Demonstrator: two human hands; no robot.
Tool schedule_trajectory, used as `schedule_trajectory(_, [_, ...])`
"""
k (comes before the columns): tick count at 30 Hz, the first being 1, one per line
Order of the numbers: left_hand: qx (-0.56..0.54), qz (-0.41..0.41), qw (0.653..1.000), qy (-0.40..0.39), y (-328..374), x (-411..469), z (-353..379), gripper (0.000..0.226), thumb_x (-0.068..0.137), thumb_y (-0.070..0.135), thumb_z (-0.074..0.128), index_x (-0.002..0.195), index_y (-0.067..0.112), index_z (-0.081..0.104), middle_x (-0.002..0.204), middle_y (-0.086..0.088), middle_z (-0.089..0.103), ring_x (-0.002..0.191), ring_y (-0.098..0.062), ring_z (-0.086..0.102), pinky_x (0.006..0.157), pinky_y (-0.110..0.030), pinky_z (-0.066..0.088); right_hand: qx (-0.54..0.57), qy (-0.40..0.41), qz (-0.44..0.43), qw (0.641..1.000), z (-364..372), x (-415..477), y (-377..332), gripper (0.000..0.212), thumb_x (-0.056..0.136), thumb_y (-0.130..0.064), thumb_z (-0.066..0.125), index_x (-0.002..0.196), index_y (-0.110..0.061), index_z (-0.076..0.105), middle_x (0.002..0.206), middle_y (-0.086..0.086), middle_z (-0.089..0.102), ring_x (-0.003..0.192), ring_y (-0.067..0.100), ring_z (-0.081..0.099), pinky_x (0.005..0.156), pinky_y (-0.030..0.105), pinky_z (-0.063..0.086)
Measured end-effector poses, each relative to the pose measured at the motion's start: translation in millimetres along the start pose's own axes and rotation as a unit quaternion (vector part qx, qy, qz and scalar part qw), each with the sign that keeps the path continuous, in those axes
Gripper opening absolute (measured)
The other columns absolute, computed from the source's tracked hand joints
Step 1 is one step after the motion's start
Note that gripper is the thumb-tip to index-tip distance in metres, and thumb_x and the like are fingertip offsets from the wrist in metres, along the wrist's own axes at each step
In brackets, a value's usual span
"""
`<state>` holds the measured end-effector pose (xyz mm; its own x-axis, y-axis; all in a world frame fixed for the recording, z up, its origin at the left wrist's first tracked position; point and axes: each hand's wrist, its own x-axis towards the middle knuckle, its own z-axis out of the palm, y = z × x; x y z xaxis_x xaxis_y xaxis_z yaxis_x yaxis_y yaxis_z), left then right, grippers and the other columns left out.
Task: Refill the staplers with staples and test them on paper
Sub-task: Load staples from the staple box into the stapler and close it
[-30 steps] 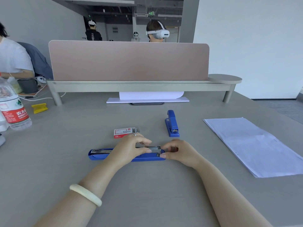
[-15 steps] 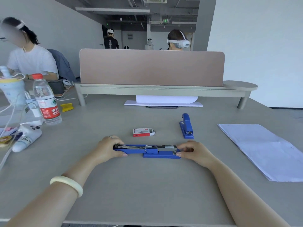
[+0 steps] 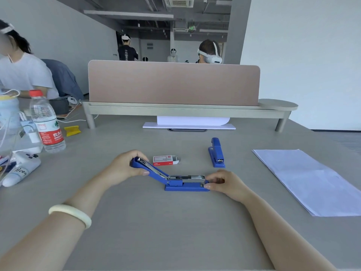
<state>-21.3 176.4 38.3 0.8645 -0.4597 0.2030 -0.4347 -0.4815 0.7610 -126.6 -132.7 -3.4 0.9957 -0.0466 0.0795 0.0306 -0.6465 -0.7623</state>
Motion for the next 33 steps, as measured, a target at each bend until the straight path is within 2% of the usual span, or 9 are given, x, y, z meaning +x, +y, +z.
schedule_trajectory(2, [-0.036, 0.001, 0.999, 0.012, 4, 1, 1, 0.029, 0.068, 0.004, 0.079, 0.085, 0.017, 0.061, 0.083, 0.004, 0.065, 0.075, -0.009, 0.059, 0.072, -0.023, 0.047, 0.003, -0.001, 0.003, 1.0, 0, 1, 2, 0.015, 0.078, -0.028, 0.074, 0.077, -0.04, 0.065, 0.076, -0.011, 0.05, 0.067, 0.003, 0.048, 0.066, 0.016, 0.037])
schedule_trajectory(4, [-0.063, 0.0, 0.998, 0.02, 6, 2, 3, 0.03, 0.068, 0.003, 0.079, 0.085, 0.019, 0.06, 0.083, 0.007, 0.065, 0.077, -0.014, 0.059, 0.074, -0.028, 0.048, 0.006, 0.0, 0.005, 1.0, 0, 1, 2, 0.016, 0.078, -0.027, 0.074, 0.077, -0.04, 0.065, 0.076, -0.011, 0.05, 0.066, 0.002, 0.048, 0.065, 0.014, 0.037])
schedule_trajectory(11, [-0.148, -0.004, 0.988, 0.037, 14, 6, 17, 0.028, 0.074, 0.002, 0.074, 0.086, 0.021, 0.057, 0.073, 0.013, 0.069, 0.07, -0.005, 0.061, 0.073, -0.023, 0.047, 0.003, 0.001, 0.003, 1.0, 0, 3, 3, 0.017, 0.077, -0.028, 0.074, 0.075, -0.042, 0.064, 0.076, -0.011, 0.049, 0.064, 0.001, 0.047, 0.062, 0.01, 0.036])
schedule_trajectory(16, [-0.167, 0.016, 0.985, 0.035, 27, 10, 27, 0.031, 0.077, 0.0, 0.07, 0.091, 0.025, 0.058, 0.075, 0.02, 0.071, 0.07, 0.004, 0.065, 0.068, -0.009, 0.05, 0.007, -0.001, -0.001, 1.0, 0, 3, 2, 0.02, 0.078, -0.027, 0.074, 0.074, -0.043, 0.063, 0.075, -0.01, 0.048, 0.064, 0.002, 0.046, 0.064, 0.013, 0.035])
schedule_trajectory(18, [-0.169, 0.021, 0.985, 0.04, 29, 10, 29, 0.033, 0.078, 0.0, 0.069, 0.092, 0.027, 0.058, 0.077, 0.023, 0.071, 0.072, 0.006, 0.065, 0.068, -0.009, 0.051, 0.009, -0.002, -0.003, 1.0, -1, 2, 1, 0.021, 0.078, -0.026, 0.074, 0.074, -0.044, 0.062, 0.074, -0.01, 0.048, 0.064, 0.002, 0.045, 0.064, 0.014, 0.035])
schedule_trajectory(23, [-0.103, 0.055, 0.993, 0.037, 37, 12, 35, 0.037, 0.078, 0.007, 0.071, 0.092, 0.037, 0.055, 0.084, 0.029, 0.067, 0.081, -0.001, 0.061, 0.08, -0.023, 0.049, 0.001, -0.011, -0.009, 1.0, -2, 1, 1, 0.017, 0.079, -0.027, 0.073, 0.073, -0.04, 0.063, 0.072, -0.01, 0.048, 0.064, 0.002, 0.044, 0.065, 0.016, 0.035])
schedule_trajectory(26, [-0.06, 0.069, 0.995, 0.04, 42, 14, 37, 0.039, 0.077, 0.011, 0.072, 0.09, 0.042, 0.052, 0.086, 0.019, 0.067, 0.083, -0.005, 0.06, 0.081, -0.027, 0.048, -0.004, -0.01, -0.009, 1.0, -2, 1, 1, 0.017, 0.079, -0.028, 0.073, 0.074, -0.041, 0.062, 0.074, -0.01, 0.049, 0.065, 0.002, 0.045, 0.065, 0.016, 0.036])
schedule_trajectory(30, [-0.025, 0.092, 0.995, 0.026, 50, 15, 39, 0.038, 0.078, 0.01, 0.071, 0.09, 0.041, 0.051, 0.091, 0.013, 0.063, 0.077, 0.009, 0.058, 0.074, -0.015, 0.047, 0.002, -0.002, -0.003, 1.0, -1, 2, 3, 0.021, 0.078, -0.029, 0.074, 0.073, -0.045, 0.061, 0.075, -0.01, 0.05, 0.067, 0.003, 0.046, 0.068, 0.017, 0.037])
schedule_trajectory(33, [0.001, 0.099, 0.995, 0.007, 55, 17, 41, 0.034, 0.079, 0.012, 0.07, 0.097, 0.035, 0.053, 0.095, 0.009, 0.064, 0.08, 0.008, 0.056, 0.072, -0.009, 0.044, -0.001, 0.0, -0.003, 1.0, -1, 3, 3, 0.021, 0.077, -0.03, 0.074, 0.073, -0.045, 0.061, 0.076, -0.01, 0.05, 0.067, 0.002, 0.047, 0.068, 0.017, 0.037])
